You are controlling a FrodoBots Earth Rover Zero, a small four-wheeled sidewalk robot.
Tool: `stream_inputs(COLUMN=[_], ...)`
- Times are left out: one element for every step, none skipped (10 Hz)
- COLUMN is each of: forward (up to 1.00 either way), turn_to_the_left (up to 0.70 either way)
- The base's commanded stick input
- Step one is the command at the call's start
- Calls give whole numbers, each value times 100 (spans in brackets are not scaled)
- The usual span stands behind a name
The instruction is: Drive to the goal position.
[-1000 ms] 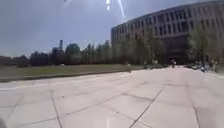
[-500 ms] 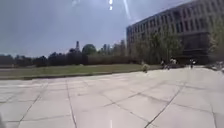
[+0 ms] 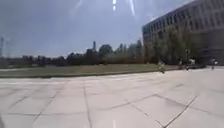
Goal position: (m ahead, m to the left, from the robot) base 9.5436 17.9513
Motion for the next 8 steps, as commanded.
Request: stream_inputs(forward=[0, 0, 0, 0, 0, 0, 0, 0], turn_to_the_left=[85, 85, 85, 85, 85, 85, 85, 85])
